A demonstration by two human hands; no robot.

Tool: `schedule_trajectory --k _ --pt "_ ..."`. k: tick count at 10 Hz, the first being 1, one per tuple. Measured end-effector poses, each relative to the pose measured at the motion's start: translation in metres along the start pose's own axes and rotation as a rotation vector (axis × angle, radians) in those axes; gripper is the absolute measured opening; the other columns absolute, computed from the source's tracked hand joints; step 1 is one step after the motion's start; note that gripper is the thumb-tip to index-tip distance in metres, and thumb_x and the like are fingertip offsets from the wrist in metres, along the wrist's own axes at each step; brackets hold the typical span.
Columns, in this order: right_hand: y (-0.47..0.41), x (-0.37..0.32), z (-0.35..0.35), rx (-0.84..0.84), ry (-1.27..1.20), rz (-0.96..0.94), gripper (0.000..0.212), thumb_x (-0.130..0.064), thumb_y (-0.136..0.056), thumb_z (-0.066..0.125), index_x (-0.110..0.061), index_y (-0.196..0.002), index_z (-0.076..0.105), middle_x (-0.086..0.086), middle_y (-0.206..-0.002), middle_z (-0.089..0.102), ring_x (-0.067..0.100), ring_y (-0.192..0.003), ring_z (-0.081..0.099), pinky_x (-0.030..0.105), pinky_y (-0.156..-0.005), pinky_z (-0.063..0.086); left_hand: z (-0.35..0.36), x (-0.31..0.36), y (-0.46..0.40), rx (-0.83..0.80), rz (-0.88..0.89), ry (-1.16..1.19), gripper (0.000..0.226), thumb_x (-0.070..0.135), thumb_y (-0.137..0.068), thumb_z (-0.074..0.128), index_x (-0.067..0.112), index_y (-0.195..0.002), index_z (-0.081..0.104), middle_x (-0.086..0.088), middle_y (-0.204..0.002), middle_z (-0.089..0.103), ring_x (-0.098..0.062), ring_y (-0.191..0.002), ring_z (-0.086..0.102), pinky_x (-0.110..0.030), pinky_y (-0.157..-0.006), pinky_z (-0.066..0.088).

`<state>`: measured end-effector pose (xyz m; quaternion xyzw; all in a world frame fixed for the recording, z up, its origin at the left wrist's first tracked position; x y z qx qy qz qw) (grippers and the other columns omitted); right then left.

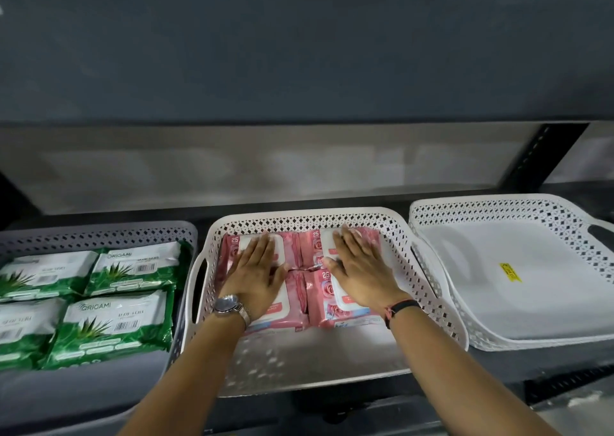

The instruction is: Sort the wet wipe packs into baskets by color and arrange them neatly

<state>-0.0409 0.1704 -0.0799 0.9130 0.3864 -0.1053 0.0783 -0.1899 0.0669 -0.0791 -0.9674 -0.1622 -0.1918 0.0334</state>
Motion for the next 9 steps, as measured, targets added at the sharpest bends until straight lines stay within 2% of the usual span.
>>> schedule_trajectory --k 2,4,6,7,8,9 --pt "0.002 -0.002 0.002 0.010 0.015 0.000 0.059 -0.043 -0.097 0.017 -0.017 -0.142 -0.010 0.005 -0.155 -0.013 0.017 -0.141 -0.017 0.033 -0.107 -0.016 0.002 0.001 0.002 -0.008 -0.032 -0.055 0.056 0.039 -0.098 0.019 0.012 -0.140 -0.006 -0.005 -0.153 -0.009 -0.015 -0.139 -0.009 -0.028 -0.109 -0.009" --pt "0.002 -0.005 0.004 -0.005 0.025 0.012 0.056 -0.039 -0.098 0.015 -0.014 -0.142 -0.010 0.007 -0.155 -0.013 0.020 -0.141 -0.016 0.038 -0.112 -0.013 0.003 0.004 0.002 0.013 -0.068 -0.207 0.056 0.040 -0.098 0.016 0.011 -0.141 -0.004 -0.008 -0.154 -0.006 -0.020 -0.140 -0.005 -0.033 -0.112 -0.007" --pt "0.003 -0.003 -0.003 0.029 -0.004 0.015 0.058 -0.047 -0.095 0.011 -0.017 -0.143 -0.004 0.004 -0.156 -0.009 0.017 -0.142 -0.012 0.042 -0.110 -0.018 -0.005 0.009 0.004 -0.038 -0.073 -0.225 0.057 0.040 -0.098 0.018 0.011 -0.141 -0.006 -0.007 -0.154 -0.010 -0.020 -0.140 -0.008 -0.037 -0.113 -0.007" --pt "0.006 -0.007 -0.019 0.086 -0.033 0.006 0.057 -0.045 -0.095 0.011 -0.016 -0.143 0.002 0.003 -0.156 0.000 0.015 -0.143 -0.005 0.046 -0.114 -0.012 -0.019 0.017 0.011 0.051 -0.049 -0.182 0.056 0.037 -0.098 0.021 0.010 -0.141 -0.001 -0.009 -0.154 -0.005 -0.021 -0.140 -0.004 -0.036 -0.113 -0.005" --pt "0.014 -0.015 -0.042 0.198 -0.105 -0.020 0.056 -0.044 -0.096 0.013 -0.014 -0.143 0.010 0.004 -0.156 0.008 0.015 -0.143 0.003 0.041 -0.114 -0.007 -0.041 0.031 0.026 0.219 0.003 -0.108 0.060 0.042 -0.092 0.017 0.008 -0.141 0.013 -0.011 -0.153 0.010 -0.023 -0.140 0.008 -0.036 -0.114 0.001" --pt "0.033 -0.022 -0.062 0.344 -0.128 -0.036 0.052 -0.038 -0.097 0.019 -0.011 -0.142 0.017 0.006 -0.154 0.018 0.017 -0.142 0.012 0.038 -0.116 -0.001 -0.053 0.043 0.048 0.336 0.078 -0.128 0.065 0.045 -0.088 0.011 0.006 -0.139 0.017 -0.013 -0.151 0.016 -0.026 -0.140 0.012 -0.036 -0.113 0.002"
Point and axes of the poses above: each hand's wrist, its own y-axis away from the middle knuckle, its own z-axis out of the palm, x = y × z, the point moved 5 cm from there along -y, towards the middle knuckle
